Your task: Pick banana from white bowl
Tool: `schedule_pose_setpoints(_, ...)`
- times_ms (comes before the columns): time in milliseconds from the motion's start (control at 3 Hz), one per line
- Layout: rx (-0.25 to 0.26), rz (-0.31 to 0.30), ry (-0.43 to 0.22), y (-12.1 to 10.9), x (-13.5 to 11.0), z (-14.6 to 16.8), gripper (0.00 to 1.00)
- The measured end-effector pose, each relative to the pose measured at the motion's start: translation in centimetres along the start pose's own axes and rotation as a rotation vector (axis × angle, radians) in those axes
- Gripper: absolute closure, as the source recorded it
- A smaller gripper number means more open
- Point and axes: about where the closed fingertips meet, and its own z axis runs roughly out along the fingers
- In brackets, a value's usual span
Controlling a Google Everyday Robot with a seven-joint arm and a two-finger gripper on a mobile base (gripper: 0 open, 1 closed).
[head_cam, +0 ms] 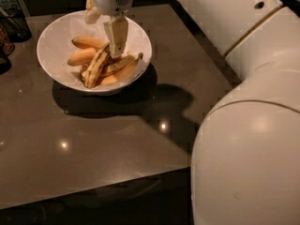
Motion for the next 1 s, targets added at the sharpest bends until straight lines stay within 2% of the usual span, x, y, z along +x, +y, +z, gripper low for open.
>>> schedule_pose_setpoints(333, -0.019, 0.006, -0.012, 0.3, 0.0, 0.9, 0.30)
schedule_pose_setpoints(1000, -0.047, 0.007, -0.032, 0.8, -0.4, 2.0, 0.43)
